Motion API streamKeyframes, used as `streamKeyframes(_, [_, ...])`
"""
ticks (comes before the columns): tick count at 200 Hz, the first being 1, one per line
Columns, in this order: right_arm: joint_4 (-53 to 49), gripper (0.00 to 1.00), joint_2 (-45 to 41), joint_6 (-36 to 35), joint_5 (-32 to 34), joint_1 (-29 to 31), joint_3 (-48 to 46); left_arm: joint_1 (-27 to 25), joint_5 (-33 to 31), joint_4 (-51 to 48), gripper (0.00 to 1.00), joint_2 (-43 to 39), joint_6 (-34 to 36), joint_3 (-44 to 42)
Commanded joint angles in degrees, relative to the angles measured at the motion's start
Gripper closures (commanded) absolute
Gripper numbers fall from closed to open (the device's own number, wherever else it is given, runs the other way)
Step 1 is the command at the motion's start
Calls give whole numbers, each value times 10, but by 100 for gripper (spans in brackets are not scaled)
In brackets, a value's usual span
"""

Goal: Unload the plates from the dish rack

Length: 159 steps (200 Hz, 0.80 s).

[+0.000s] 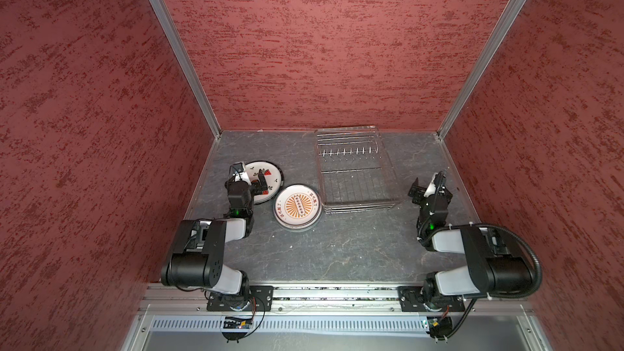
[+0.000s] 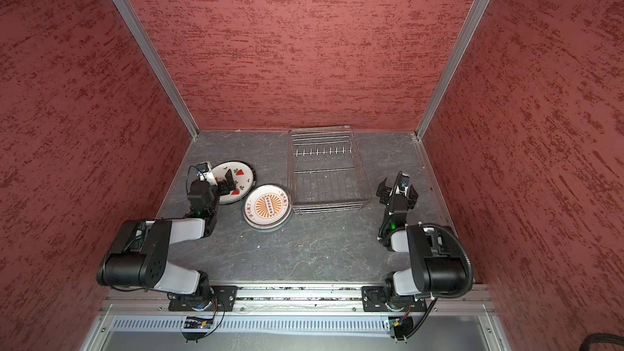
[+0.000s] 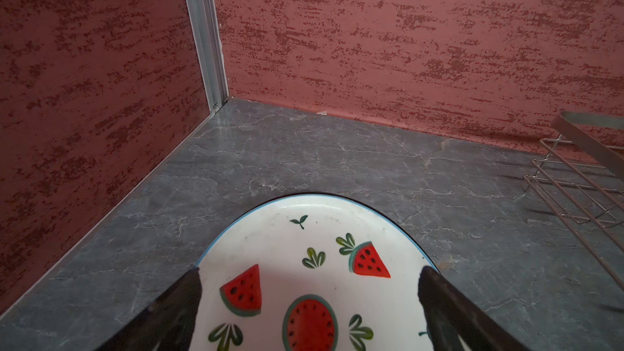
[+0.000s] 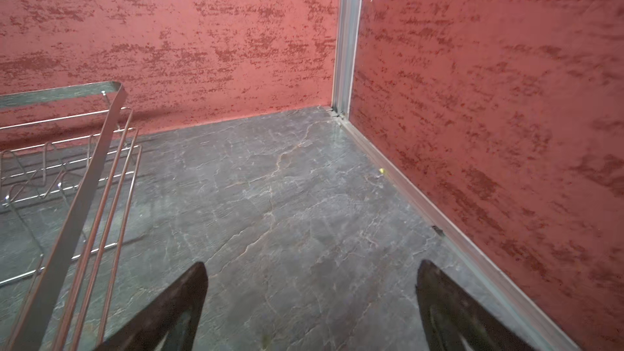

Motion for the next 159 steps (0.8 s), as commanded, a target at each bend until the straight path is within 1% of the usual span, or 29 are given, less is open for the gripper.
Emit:
streamKeyframes(1, [34, 1, 17, 8, -42, -3, 23, 6, 16, -27, 1, 10, 6, 5])
streamKeyframes(8, [32, 1, 26, 10, -44, -4, 26, 6, 17, -29, 1, 9, 5, 5])
streamKeyframes(24, [75, 1, 45, 12, -43, -7, 14, 13, 28, -25, 1, 8, 0, 2])
streamKeyframes(33, [56, 1, 40, 15, -45, -7, 17, 21, 42, -20, 1, 8, -5, -1])
streamKeyframes(44, [69, 1, 43, 13, -45, -8, 15, 21, 41, -23, 1, 7, -4, -1])
streamKeyframes(48, [65, 1, 41, 14, -45, -8, 16, 21, 51, -22, 1, 9, -2, -4])
streamKeyframes(50, [64, 1, 41, 14, -46, -8, 16, 23, 57, -15, 1, 13, -2, -8])
streamKeyframes(55, [70, 1, 41, 14, -46, -8, 13, 24, 65, 51, 1, 34, 4, -23])
streamKeyframes(58, [77, 1, 42, 12, -46, -8, 10, 23, 65, 70, 1, 41, 8, -29])
streamKeyframes(66, [82, 1, 41, 13, -46, -8, 6, 21, 63, 23, 1, 26, 3, -22])
streamKeyframes(75, [79, 1, 41, 12, -44, -8, 9, 22, 63, 64, 0, 39, 7, -29])
streamKeyframes(83, [72, 1, 42, 13, -43, -8, 13, 21, 63, 27, 0, 27, 3, -23])
streamKeyframes(93, [69, 1, 42, 12, -43, -8, 15, 21, 63, 63, 1, 38, 8, -29])
streamKeyframes(102, [66, 1, 42, 13, -43, -8, 16, 21, 63, 33, 1, 28, 4, -24])
streamKeyframes(111, [68, 1, 42, 13, -43, -8, 16, 21, 63, 59, 1, 36, 7, -28])
streamKeyframes(120, [66, 1, 42, 12, -43, -8, 16, 22, 64, 34, 1, 29, 4, -23])
streamKeyframes(129, [67, 1, 42, 12, -43, -8, 16, 21, 64, 53, 1, 35, 6, -26])
streamKeyframes(138, [67, 1, 41, 13, -43, -8, 16, 22, 64, 36, 1, 29, 4, -24])
streamKeyframes(149, [67, 1, 41, 12, -43, -8, 16, 21, 63, 51, 1, 34, 5, -27])
streamKeyframes(159, [67, 1, 42, 13, -43, -9, 16, 21, 63, 39, 1, 30, 4, -25])
